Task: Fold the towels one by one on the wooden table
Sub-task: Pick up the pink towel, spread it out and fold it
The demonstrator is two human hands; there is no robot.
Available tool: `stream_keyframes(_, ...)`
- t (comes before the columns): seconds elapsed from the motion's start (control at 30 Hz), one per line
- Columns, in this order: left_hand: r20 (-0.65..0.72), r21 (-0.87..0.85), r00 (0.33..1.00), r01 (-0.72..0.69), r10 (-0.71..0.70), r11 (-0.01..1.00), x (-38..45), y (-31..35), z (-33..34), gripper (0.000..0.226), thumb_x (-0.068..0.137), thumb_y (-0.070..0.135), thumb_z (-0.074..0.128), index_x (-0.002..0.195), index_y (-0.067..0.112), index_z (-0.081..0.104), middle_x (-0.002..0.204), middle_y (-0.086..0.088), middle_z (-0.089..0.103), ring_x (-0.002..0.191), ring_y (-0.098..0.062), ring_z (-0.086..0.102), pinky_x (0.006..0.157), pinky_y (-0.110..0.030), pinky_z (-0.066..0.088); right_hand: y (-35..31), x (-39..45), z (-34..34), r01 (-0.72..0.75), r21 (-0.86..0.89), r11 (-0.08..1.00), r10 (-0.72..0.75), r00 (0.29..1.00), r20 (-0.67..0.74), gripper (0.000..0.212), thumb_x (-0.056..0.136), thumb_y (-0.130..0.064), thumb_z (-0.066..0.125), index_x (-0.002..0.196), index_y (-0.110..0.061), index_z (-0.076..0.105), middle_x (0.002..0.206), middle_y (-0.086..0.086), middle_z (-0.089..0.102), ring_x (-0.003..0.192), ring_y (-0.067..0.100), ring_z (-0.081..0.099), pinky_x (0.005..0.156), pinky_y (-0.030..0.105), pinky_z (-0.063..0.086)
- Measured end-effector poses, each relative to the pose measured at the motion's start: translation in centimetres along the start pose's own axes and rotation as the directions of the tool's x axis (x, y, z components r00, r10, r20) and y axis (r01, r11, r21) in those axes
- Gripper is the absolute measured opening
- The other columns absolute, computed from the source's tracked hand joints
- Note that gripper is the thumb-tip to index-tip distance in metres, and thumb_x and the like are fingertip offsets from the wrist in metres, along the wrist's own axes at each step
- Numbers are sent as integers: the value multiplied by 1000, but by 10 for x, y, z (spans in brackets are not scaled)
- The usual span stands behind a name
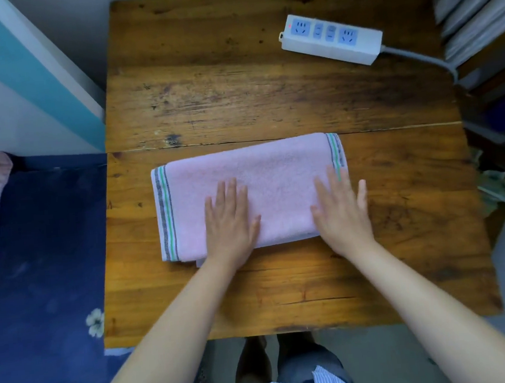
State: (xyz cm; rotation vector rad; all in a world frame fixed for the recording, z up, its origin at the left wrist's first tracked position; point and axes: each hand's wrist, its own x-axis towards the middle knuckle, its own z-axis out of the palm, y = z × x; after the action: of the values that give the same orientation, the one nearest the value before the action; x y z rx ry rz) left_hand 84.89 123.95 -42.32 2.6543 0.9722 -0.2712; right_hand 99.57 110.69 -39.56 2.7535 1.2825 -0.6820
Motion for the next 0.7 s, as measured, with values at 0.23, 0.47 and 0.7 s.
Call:
stream_keyframes(0.23, 94, 45, 994, 59, -63, 997, -11, 10, 14, 87, 73, 53, -7, 148, 13, 11, 157, -10, 4, 146, -29, 4, 108, -36, -18, 11, -16, 22, -199, 82, 977, 194, 979, 68, 58, 97, -43, 19, 148, -22, 2, 156, 8, -12, 144, 25, -13, 116, 41, -6)
stream_keyframes(0.47, 146, 99, 985, 82, -96, 992, -13, 15, 9, 81, 77, 55, -13, 148, 17, -8, 157, -6, -15, 145, -22, -14, 110, -39, -21, -16, -18, 8, -495, 274, 825, 523, 851, -37, 57, 95, -28, 43, 143, -7, 19, 141, 13, 34, 128, 30, 33, 102, 42, 29)
stream_keyframes(0.7, 135, 71, 986, 92, -101, 993, 4, 21, -8, 67, 95, 51, 14, 149, 17, -6, 157, -7, -14, 145, -23, -15, 114, -50, -10, -16, -4, 2, -596, 371, 712, 621, 781, 64, 38, 93, -22, 49, 125, -4, 43, 130, 16, 49, 122, 32, 44, 102, 39, 31)
